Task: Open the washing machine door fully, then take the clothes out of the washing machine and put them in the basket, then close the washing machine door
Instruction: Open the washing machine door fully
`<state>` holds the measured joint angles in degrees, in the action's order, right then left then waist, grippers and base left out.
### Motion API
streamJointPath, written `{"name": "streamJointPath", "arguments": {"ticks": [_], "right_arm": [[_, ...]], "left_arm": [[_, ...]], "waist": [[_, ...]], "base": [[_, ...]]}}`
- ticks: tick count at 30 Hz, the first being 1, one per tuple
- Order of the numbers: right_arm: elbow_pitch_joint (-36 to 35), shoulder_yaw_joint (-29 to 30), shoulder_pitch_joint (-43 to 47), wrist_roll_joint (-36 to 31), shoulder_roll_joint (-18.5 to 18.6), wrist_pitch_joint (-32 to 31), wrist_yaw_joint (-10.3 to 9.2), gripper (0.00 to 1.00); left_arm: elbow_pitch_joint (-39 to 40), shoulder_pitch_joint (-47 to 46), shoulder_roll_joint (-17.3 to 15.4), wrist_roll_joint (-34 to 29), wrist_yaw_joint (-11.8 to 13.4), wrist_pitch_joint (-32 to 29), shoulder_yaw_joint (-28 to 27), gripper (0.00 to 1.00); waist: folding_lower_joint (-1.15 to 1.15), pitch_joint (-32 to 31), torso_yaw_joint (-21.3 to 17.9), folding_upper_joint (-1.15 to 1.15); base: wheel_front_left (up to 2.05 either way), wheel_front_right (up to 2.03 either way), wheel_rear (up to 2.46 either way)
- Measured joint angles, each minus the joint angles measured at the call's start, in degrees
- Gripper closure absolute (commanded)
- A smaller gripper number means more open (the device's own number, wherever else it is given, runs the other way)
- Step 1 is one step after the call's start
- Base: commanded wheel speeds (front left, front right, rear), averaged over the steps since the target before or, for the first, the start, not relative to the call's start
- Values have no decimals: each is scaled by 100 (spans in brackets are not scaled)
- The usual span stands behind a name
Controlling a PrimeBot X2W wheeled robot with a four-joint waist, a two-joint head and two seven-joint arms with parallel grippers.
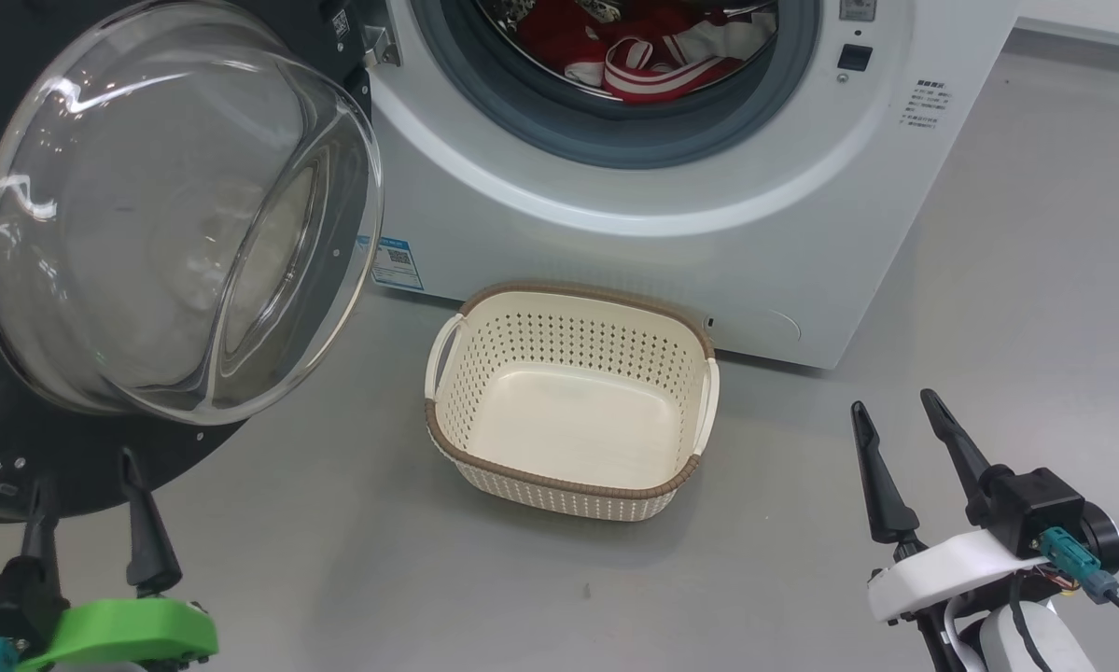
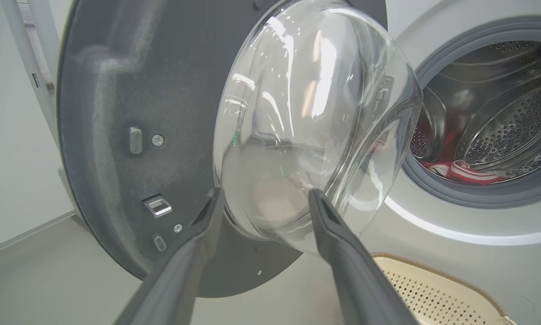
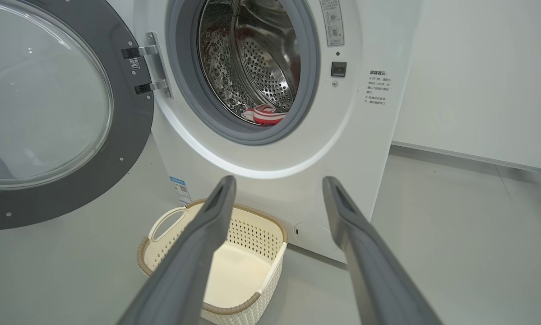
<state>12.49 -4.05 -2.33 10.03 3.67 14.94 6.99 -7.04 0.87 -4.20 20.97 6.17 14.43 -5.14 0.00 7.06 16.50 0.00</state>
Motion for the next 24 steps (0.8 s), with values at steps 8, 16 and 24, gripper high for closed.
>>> {"name": "streamJointPath", "arguments": {"ticks": [8, 16, 24], "right_arm": [[-40, -70, 68, 10, -30, 0, 0, 0], [-96, -153, 82, 10, -53, 0, -1, 0], [-91, -185, 163, 18, -81, 0, -3, 0]], "left_arm": [[372, 283, 27, -98, -151, -113, 367, 0], [731, 502, 29, -141, -297, -260, 712, 0], [854, 571, 29, -226, -350, -430, 969, 0]], "waist": [[0, -126, -154, 0], [0, -185, -473, 0], [0, -247, -893, 0]], "base": [[0, 0, 0], [0, 0, 0], [0, 0, 0]]}}
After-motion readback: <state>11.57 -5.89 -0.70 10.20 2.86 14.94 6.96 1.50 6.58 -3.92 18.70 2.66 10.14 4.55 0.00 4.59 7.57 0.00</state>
